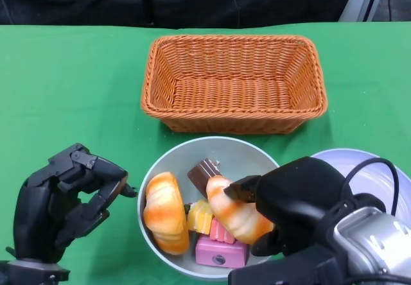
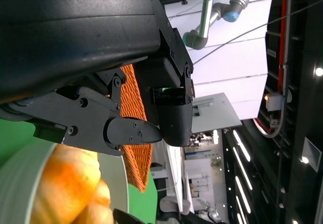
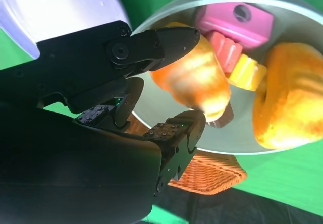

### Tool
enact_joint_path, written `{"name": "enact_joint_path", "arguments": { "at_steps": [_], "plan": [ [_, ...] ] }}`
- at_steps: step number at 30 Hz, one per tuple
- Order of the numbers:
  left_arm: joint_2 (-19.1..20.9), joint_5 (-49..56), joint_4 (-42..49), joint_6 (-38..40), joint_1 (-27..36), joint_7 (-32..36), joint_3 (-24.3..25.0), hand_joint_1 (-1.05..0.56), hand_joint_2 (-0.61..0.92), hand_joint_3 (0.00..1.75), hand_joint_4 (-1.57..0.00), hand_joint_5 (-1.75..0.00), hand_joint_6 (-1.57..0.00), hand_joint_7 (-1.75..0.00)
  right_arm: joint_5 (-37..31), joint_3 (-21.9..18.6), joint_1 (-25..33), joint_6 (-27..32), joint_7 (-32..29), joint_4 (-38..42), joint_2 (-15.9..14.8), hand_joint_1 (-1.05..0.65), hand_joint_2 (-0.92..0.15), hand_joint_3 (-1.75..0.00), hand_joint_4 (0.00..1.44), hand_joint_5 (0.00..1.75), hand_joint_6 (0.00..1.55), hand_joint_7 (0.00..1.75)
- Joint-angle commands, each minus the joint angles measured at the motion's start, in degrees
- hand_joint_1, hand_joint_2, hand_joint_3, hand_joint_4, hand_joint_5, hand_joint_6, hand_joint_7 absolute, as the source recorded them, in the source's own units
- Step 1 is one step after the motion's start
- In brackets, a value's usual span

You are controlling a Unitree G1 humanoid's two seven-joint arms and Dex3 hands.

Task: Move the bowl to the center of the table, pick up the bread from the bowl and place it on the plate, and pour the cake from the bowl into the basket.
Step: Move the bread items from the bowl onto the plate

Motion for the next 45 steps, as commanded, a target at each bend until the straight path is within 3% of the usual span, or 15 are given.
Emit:
{"name": "enact_joint_path", "arguments": {
  "at_steps": [1, 5, 8, 17, 20, 30, 36, 40, 45],
  "plan": [
    [0.3, -0.4, -2.3, 0.9, 1.4, 0.9, -0.3, -0.18, 0.92, 0.30, -0.81, -1.34, -0.85, -1.11, -3.6, 0.9, 2.5, -1.5, -5.7, 1.2, 0.7, -0.94, -0.92, -0.11, 0.65, 0.62, 0.53, 0.00],
    [0.0, 0.4, -3.1, 0.4, 2.0, 1.6, -0.6, -0.16, 0.91, 0.31, -0.81, -1.35, -0.84, -1.14, -6.5, 1.5, 4.1, -2.9, -10.9, 3.0, 1.4, -0.93, -0.92, -0.07, 0.48, 0.93, 0.52, 0.01],
    [-0.1, 0.3, -3.8, 0.6, 2.5, 1.5, -1.0, -0.15, 0.91, 0.32, -0.81, -1.35, -0.83, -1.16, -7.8, 1.7, 4.6, -3.5, -12.3, 4.0, 2.1, -0.93, -0.92, -0.07, 0.43, 1.00, 0.50, 0.00],
    [-0.3, 0.5, -3.6, 0.5, 2.8, 1.5, -1.2, -0.17, 0.92, 0.31, -0.79, -1.40, -0.82, -1.18, -10.9, 2.1, 4.3, -4.1, -14.7, 8.1, 4.1, -0.95, -0.92, -0.11, 0.43, 0.76, 0.41, 0.00],
    [-0.4, 1.1, -3.6, 0.4, 2.9, 1.9, -1.2, -0.17, 0.92, 0.31, -0.79, -1.40, -0.82, -1.18, -11.0, 1.9, 4.0, -4.4, -15.4, 9.5, 4.4, -0.96, -0.92, -0.12, 0.50, 0.59, 0.41, 0.00],
    [-0.2, -0.2, -3.7, 0.9, 3.3, 1.5, -1.7, -0.17, 0.92, 0.31, -0.79, -1.39, -0.83, -1.16, -12.2, 2.6, 3.8, -4.6, -18.2, 12.7, 4.8, -0.93, -0.92, -0.14, 0.55, 0.57, 0.44, 0.01],
    [0.0, 0.1, -3.7, 0.6, 3.5, 1.6, -1.8, -0.16, 0.91, 0.34, -0.79, -1.39, -0.83, -1.16, -13.3, 3.0, 3.7, -4.4, -19.5, 13.7, 5.3, -0.84, -0.92, -0.11, 0.54, 0.76, 0.48, 0.01],
    [0.2, 0.7, -3.2, -0.2, 3.2, 1.7, -1.7, -0.15, 0.91, 0.35, -0.79, -1.39, -0.83, -1.17, -9.7, 2.2, 3.1, -6.0, -22.0, 15.3, 5.1, -0.53, -0.92, -0.07, 0.66, 0.95, 0.67, 0.04],
    [0.2, 0.3, -2.7, -0.4, 3.1, 1.3, -1.7, -0.16, 0.90, 0.35, -0.79, -1.38, -0.83, -1.17, -7.2, 1.8, 2.4, -7.5, -23.6, 16.4, 4.6, -0.26, -0.92, -0.04, 0.70, 1.06, 0.76, 0.05]
  ]
}}
